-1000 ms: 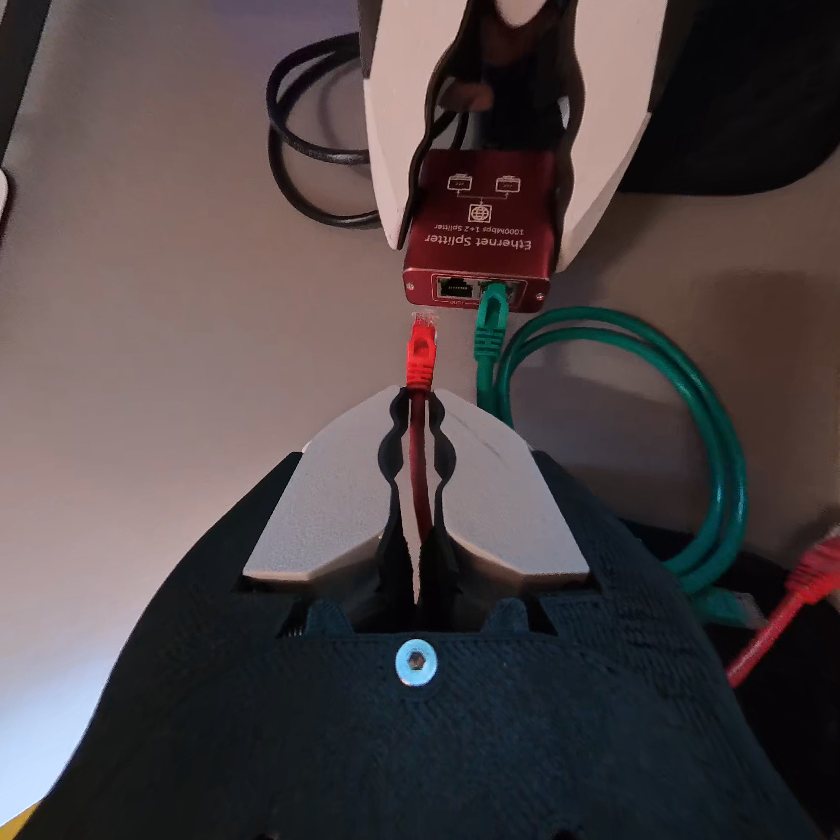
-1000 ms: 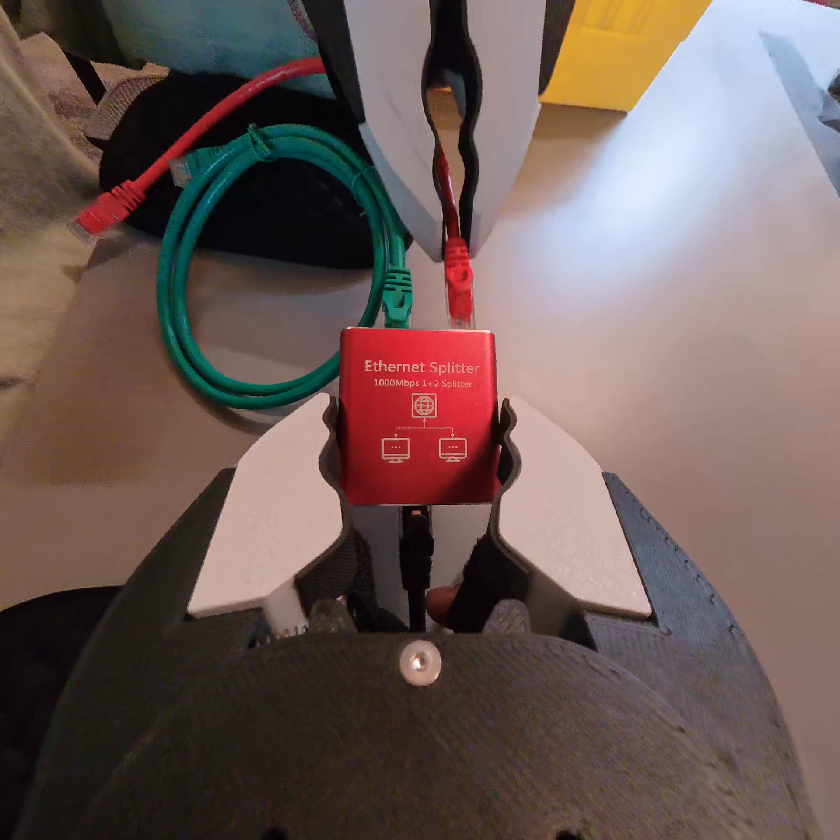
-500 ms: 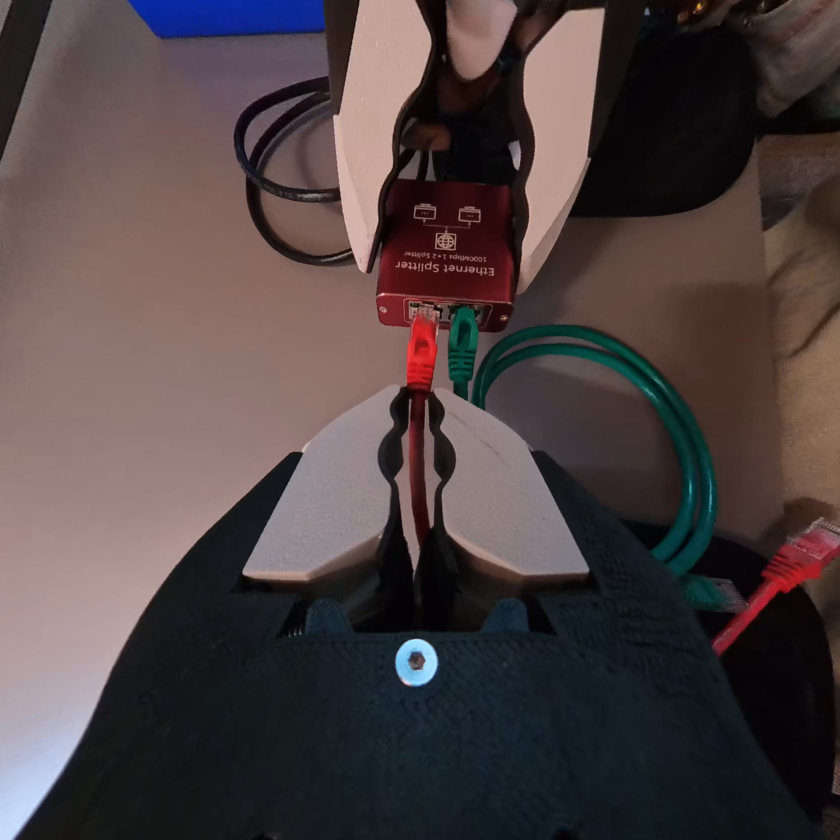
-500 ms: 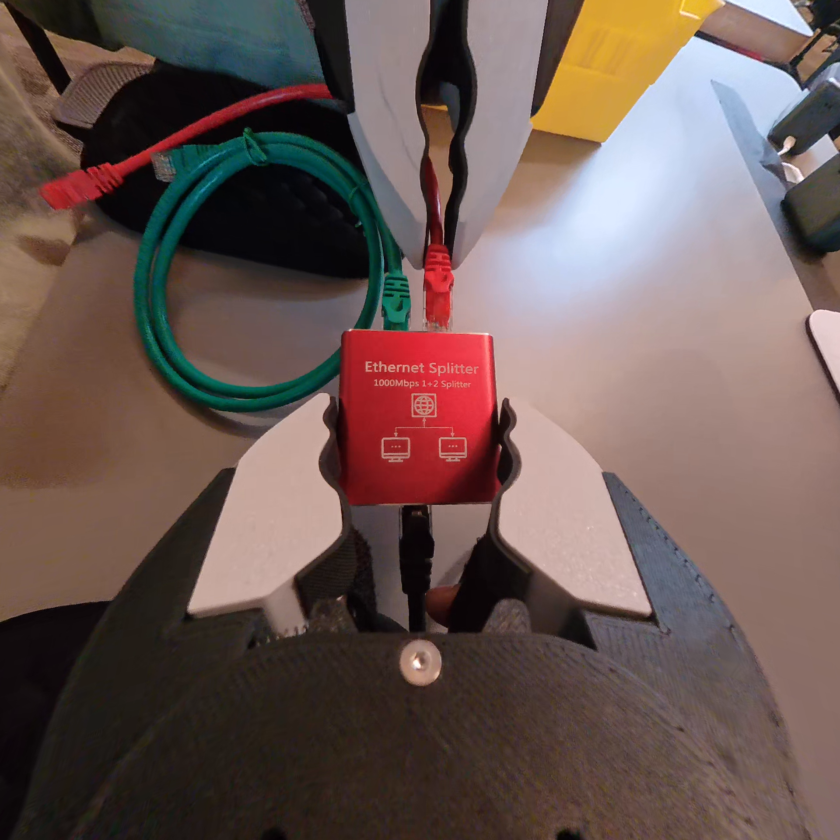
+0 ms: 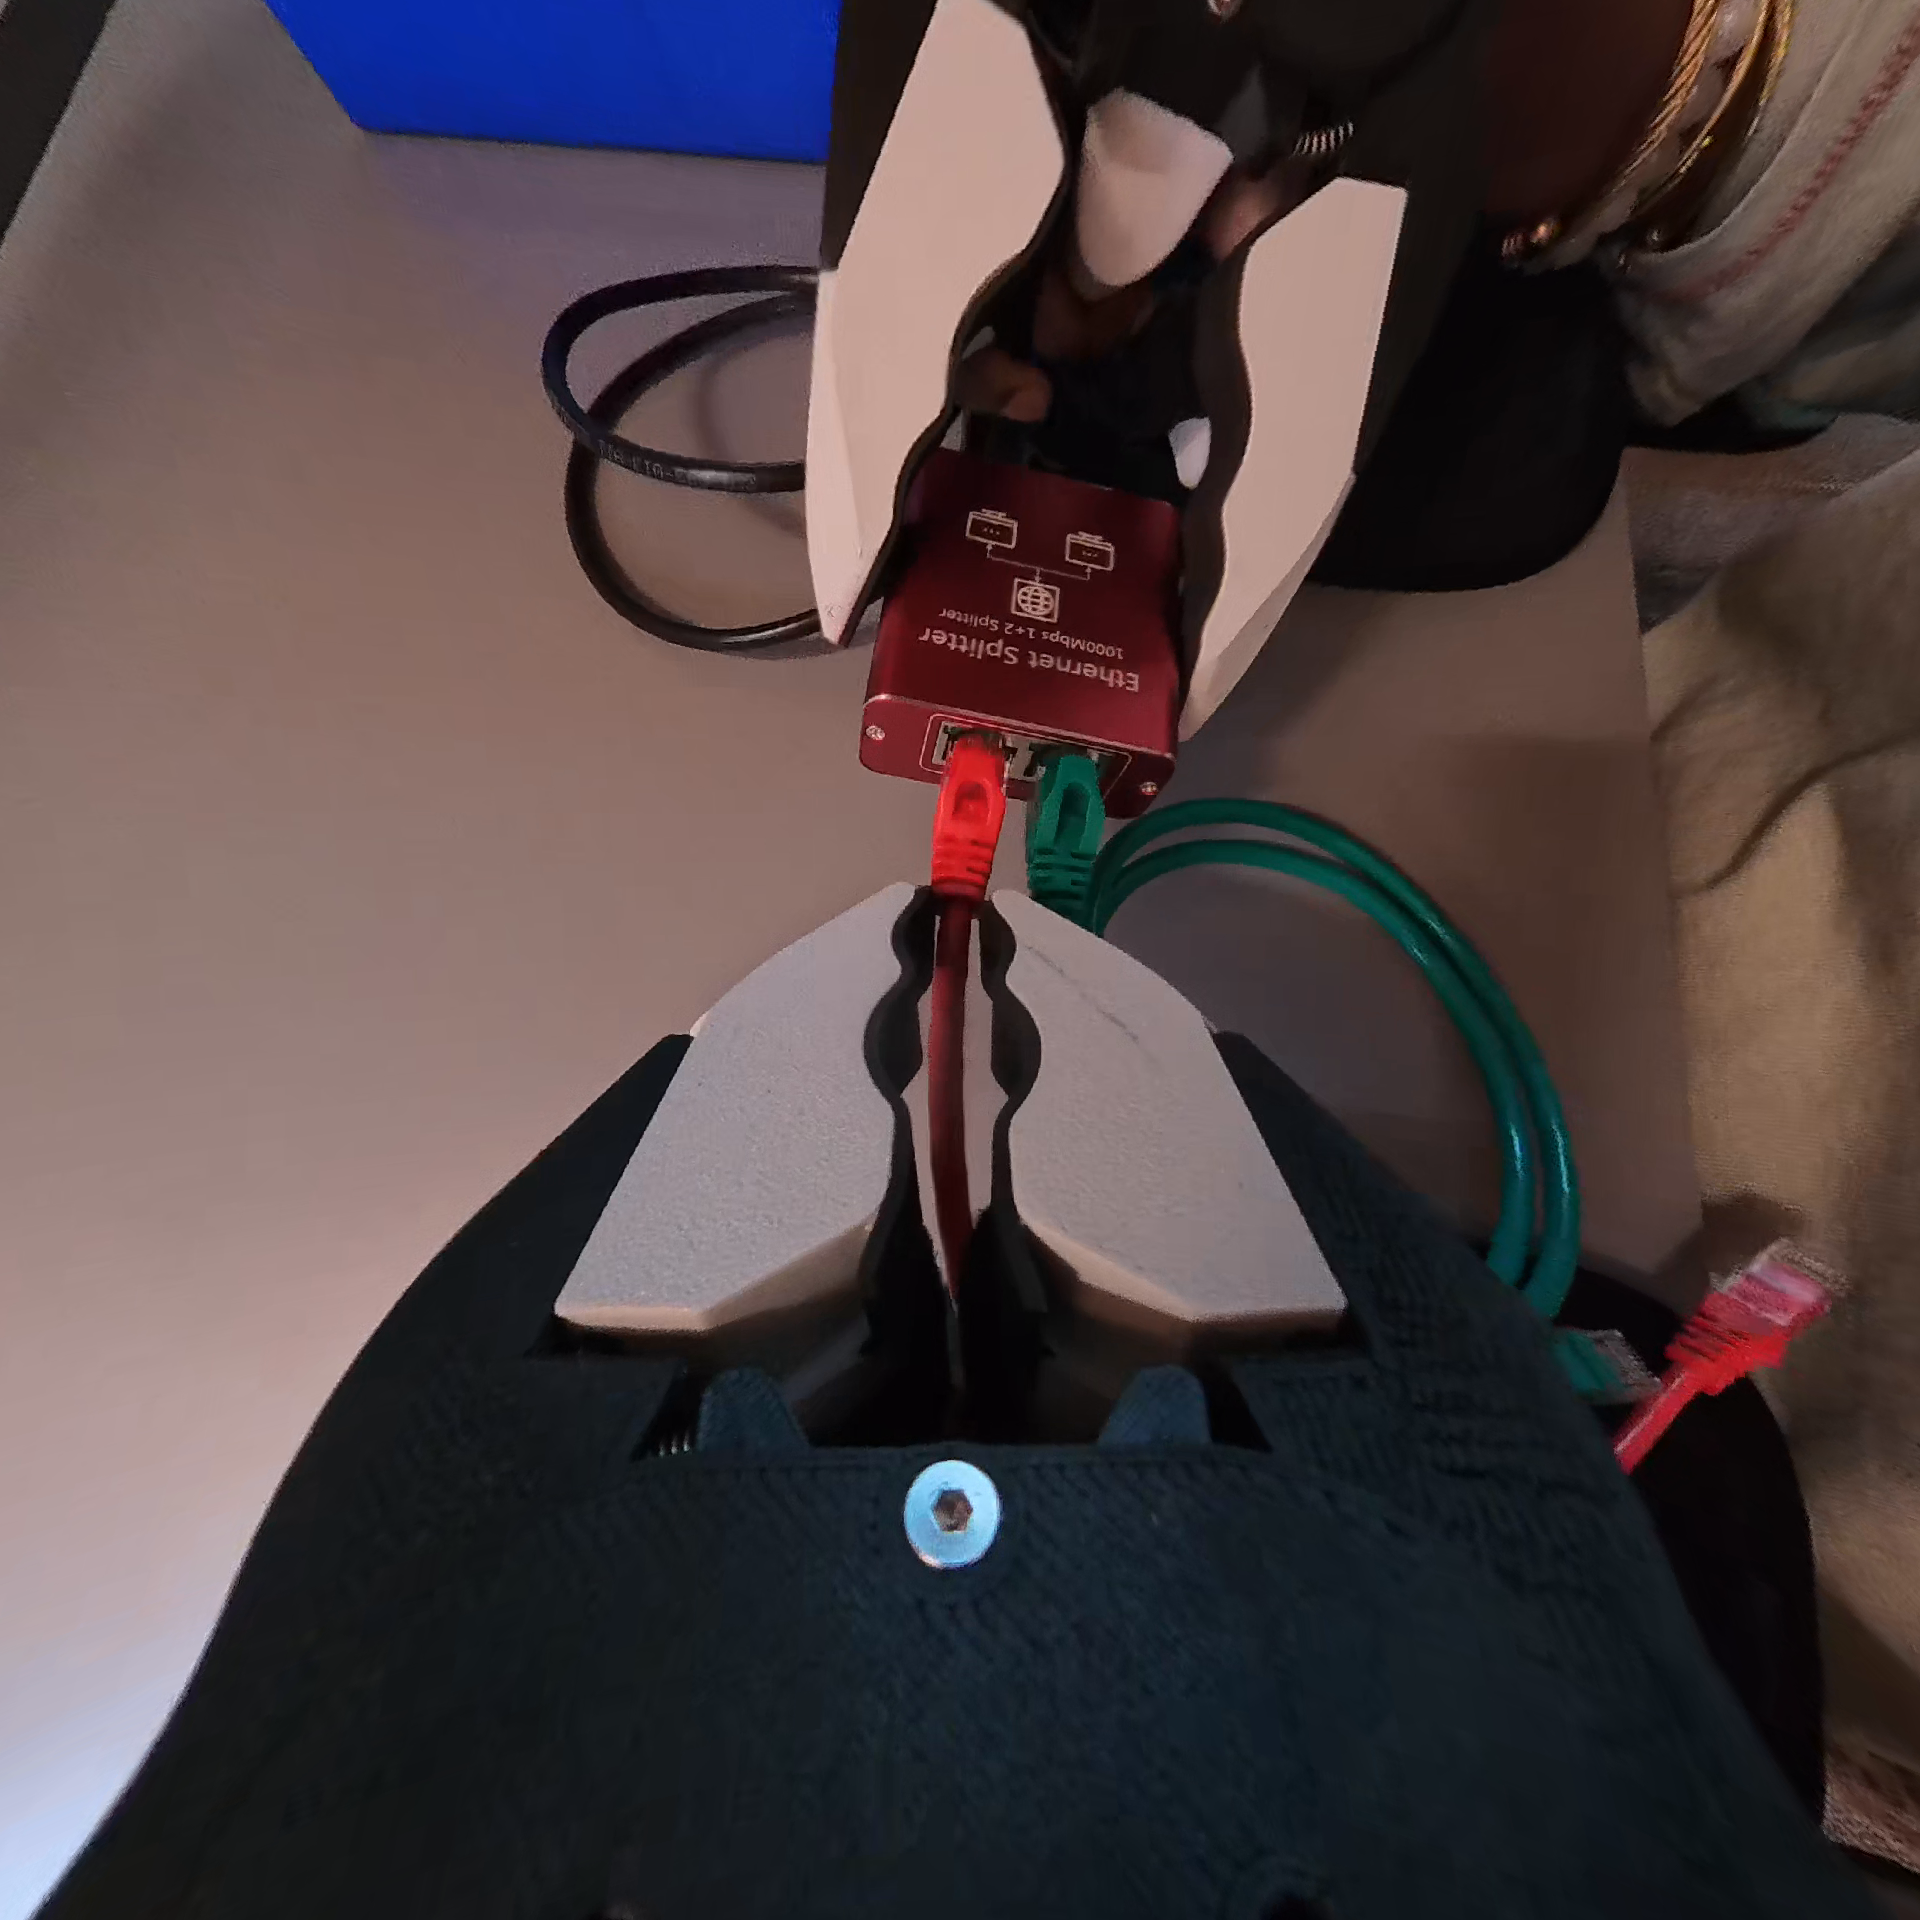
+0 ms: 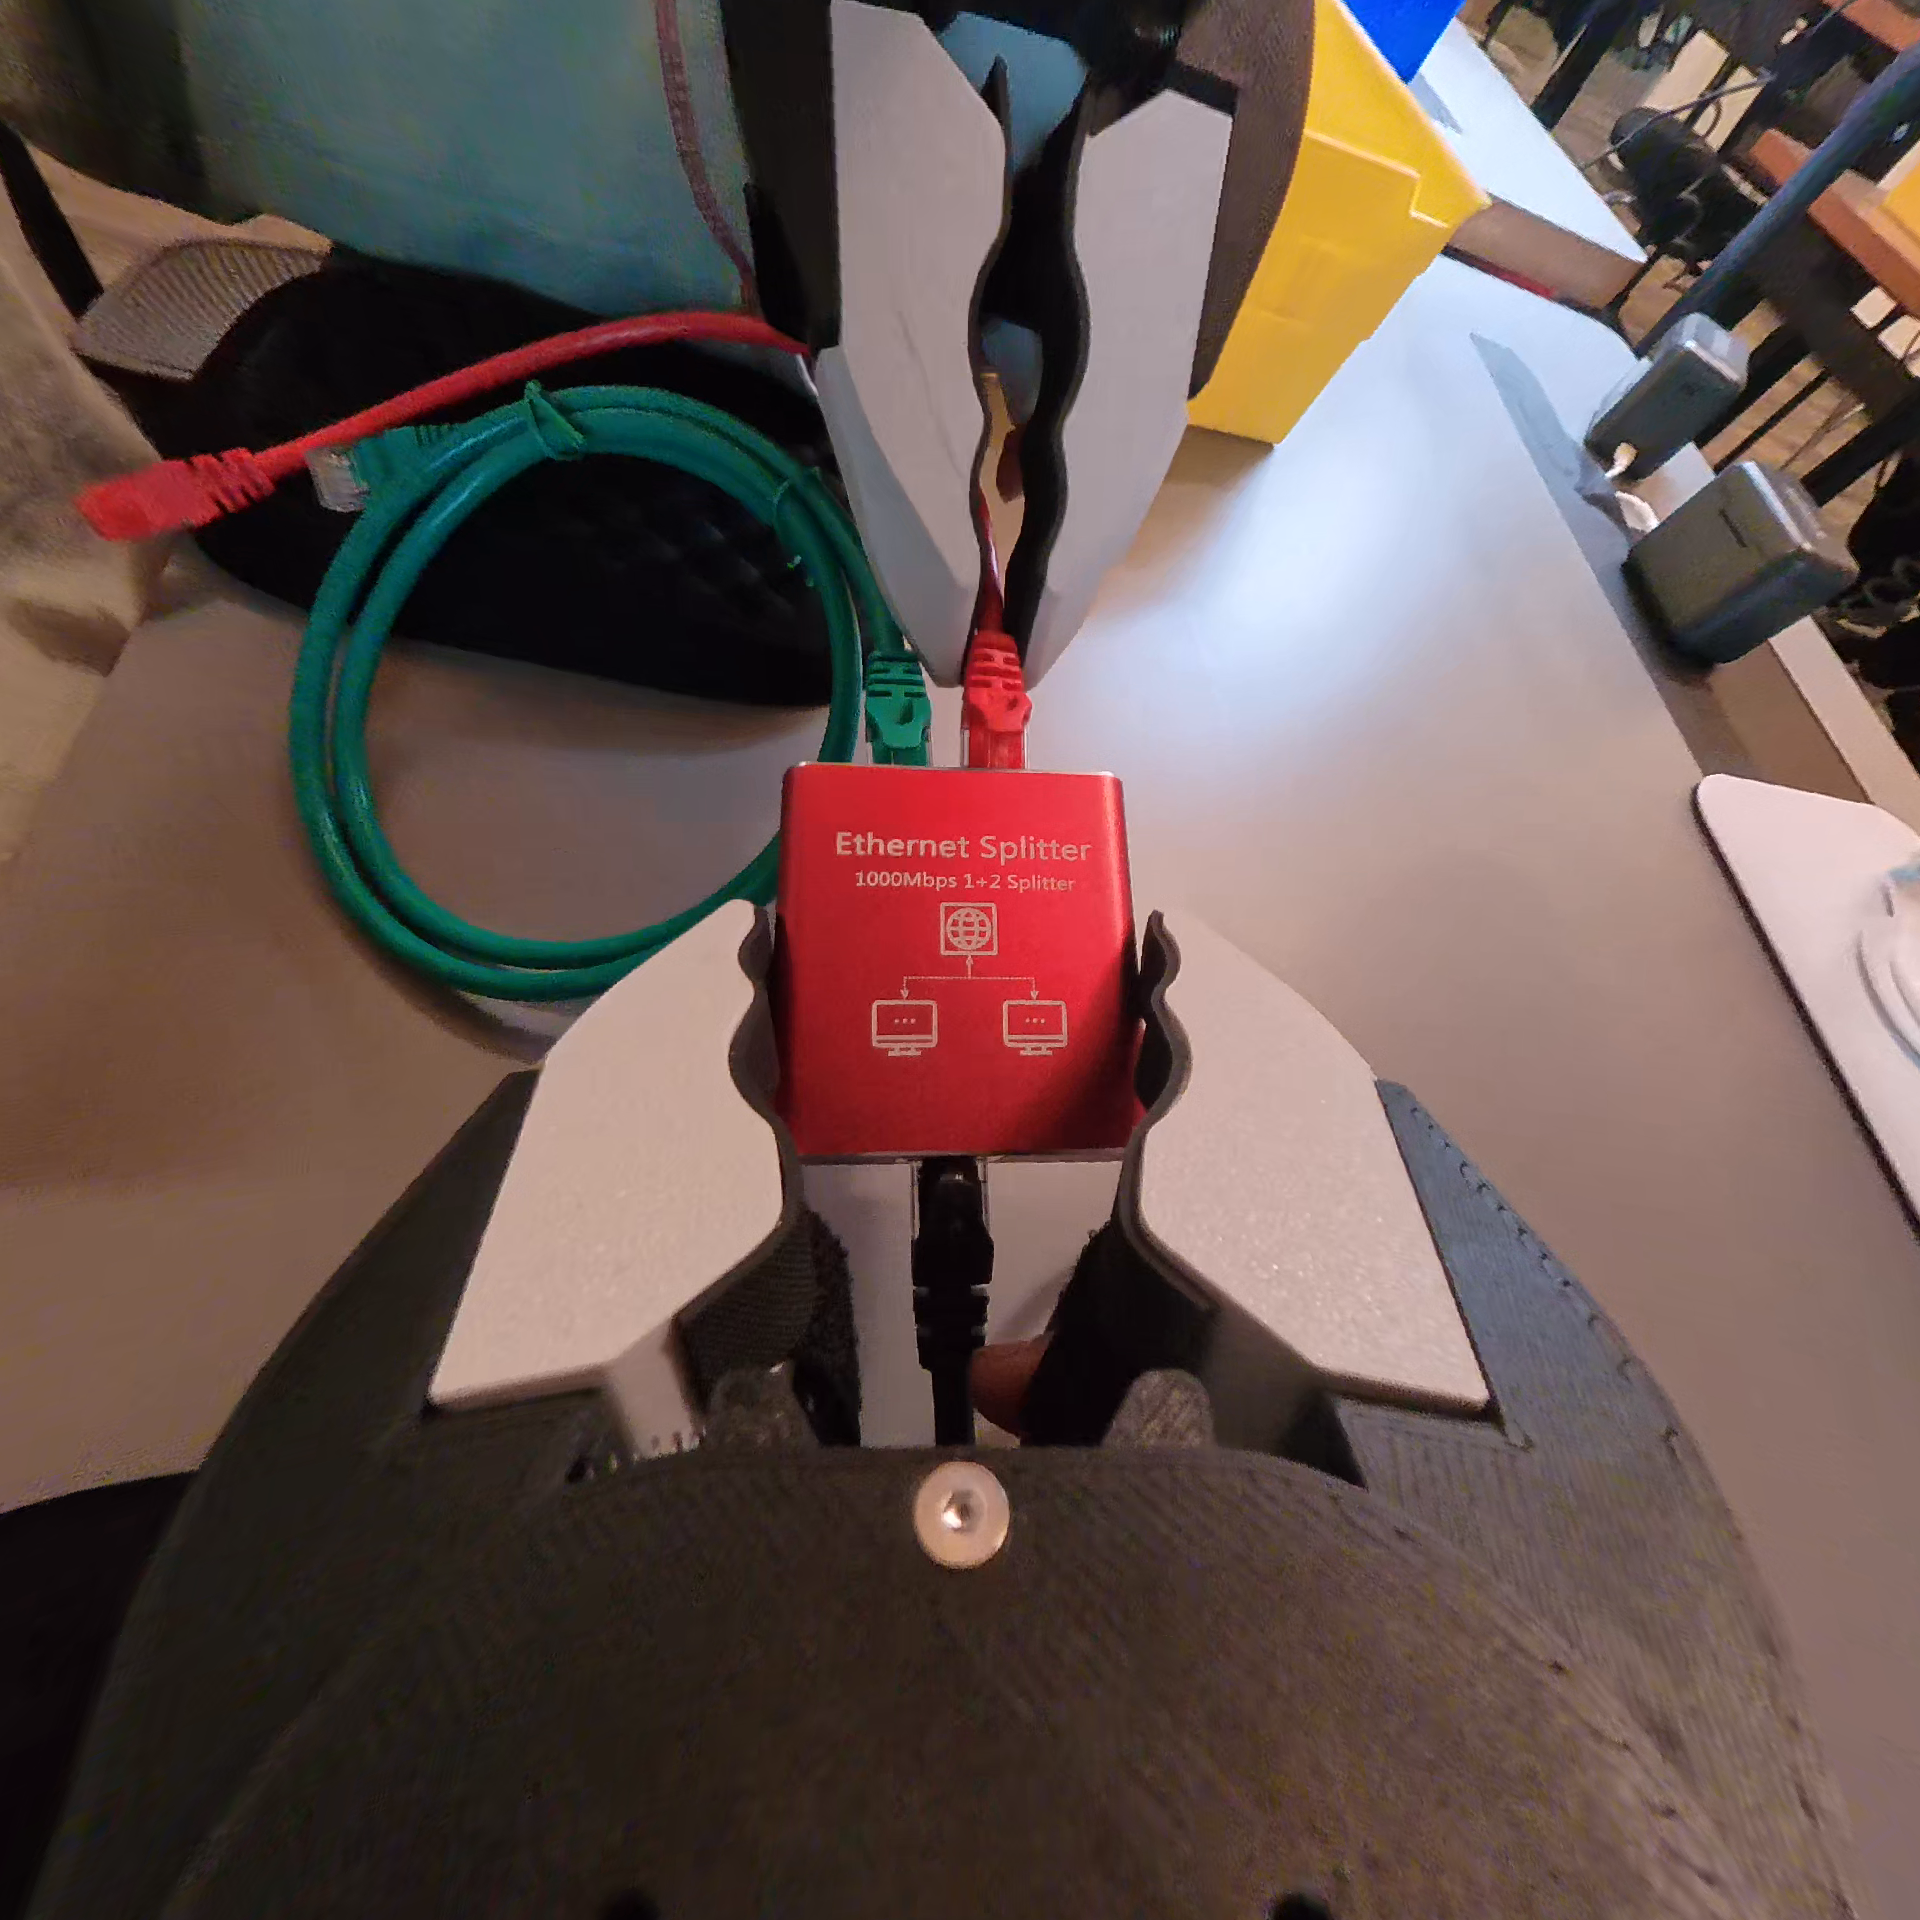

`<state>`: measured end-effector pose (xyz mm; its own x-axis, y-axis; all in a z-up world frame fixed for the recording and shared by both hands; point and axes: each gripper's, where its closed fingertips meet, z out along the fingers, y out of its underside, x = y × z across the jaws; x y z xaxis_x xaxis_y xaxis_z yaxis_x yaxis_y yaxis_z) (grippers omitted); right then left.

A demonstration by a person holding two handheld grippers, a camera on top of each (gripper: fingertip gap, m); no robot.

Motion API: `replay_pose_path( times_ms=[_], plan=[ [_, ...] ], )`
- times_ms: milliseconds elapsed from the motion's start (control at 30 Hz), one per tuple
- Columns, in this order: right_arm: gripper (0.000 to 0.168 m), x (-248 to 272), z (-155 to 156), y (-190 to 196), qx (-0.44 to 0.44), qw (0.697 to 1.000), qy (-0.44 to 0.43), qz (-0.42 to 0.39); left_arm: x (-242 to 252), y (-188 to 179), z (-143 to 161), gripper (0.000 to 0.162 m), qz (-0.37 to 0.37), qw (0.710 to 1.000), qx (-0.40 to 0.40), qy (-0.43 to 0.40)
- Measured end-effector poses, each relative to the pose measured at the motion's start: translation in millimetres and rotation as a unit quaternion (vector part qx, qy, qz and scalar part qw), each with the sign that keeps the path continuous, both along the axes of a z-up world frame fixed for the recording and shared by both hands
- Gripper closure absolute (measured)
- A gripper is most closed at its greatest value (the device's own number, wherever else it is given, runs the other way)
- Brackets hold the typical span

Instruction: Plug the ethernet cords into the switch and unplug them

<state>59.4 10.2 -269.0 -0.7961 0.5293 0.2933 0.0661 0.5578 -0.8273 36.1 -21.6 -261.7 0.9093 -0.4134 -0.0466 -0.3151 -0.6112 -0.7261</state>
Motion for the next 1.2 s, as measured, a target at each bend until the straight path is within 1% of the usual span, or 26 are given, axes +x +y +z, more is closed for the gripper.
replay_pose_path(
  times_ms=[133,267,367,433,467,500,533,600,700,767,833,900,1033,1100,1200],
  plan=[
    [0.101,0,1,-2,0.014,1.000,0.011,0.001,1,1,-1,0.155,-0.020,0.999,-0.001,0.031],
    [0.101,0,9,-3,-0.011,1.000,0.024,-0.001,3,4,12,0.156,-0.011,1.000,0.022,-0.008],
    [0.101,-3,10,-1,-0.010,1.000,0.026,-0.005,0,5,11,0.155,-0.007,1.000,0.026,0.005],
    [0.100,-4,11,-1,-0.001,0.999,0.031,-0.005,-2,4,13,0.154,-0.005,1.000,0.022,-0.002],
    [0.101,-6,16,-1,-0.002,0.999,0.038,-0.006,-4,3,21,0.154,-0.004,0.999,0.029,-0.013],
    [0.101,-8,23,-1,-0.007,0.999,0.052,-0.008,-9,4,32,0.145,0.011,0.999,0.049,-0.021],
    [0.100,-9,32,-1,-0.014,0.998,0.065,-0.007,-19,5,45,0.126,0.036,0.997,0.072,-0.016],
    [0.100,-13,42,5,-0.002,0.997,0.081,-0.020,-34,0,78,0.110,0.075,0.987,0.143,-0.014],
    [0.100,-15,50,18,0.020,0.994,0.099,-0.039,-52,-21,131,0.107,0.138,0.953,0.270,-0.009],
    [0.100,-16,60,26,0.033,0.991,0.120,-0.054,-61,-40,146,0.108,0.183,0.932,0.313,0.012],
    [0.100,-18,76,37,0.049,0.984,0.150,-0.077,-64,-56,143,0.108,0.218,0.922,0.317,0.030],
    [0.100,-18,98,48,0.060,0.975,0.186,-0.102,-61,-67,133,0.108,0.240,0.916,0.322,0.024],
    [0.100,-11,147,78,0.091,0.950,0.256,-0.155,-58,-78,113,0.113,0.285,0.892,0.348,-0.036],
    [0.100,-4,171,99,0.117,0.934,0.280,-0.189,-56,-81,107,0.113,0.292,0.889,0.350,-0.045],
    [0.100,11,203,140,0.165,0.899,0.315,-0.255,-51,-81,113,0.114,0.289,0.886,0.361,-0.020]
  ],
)
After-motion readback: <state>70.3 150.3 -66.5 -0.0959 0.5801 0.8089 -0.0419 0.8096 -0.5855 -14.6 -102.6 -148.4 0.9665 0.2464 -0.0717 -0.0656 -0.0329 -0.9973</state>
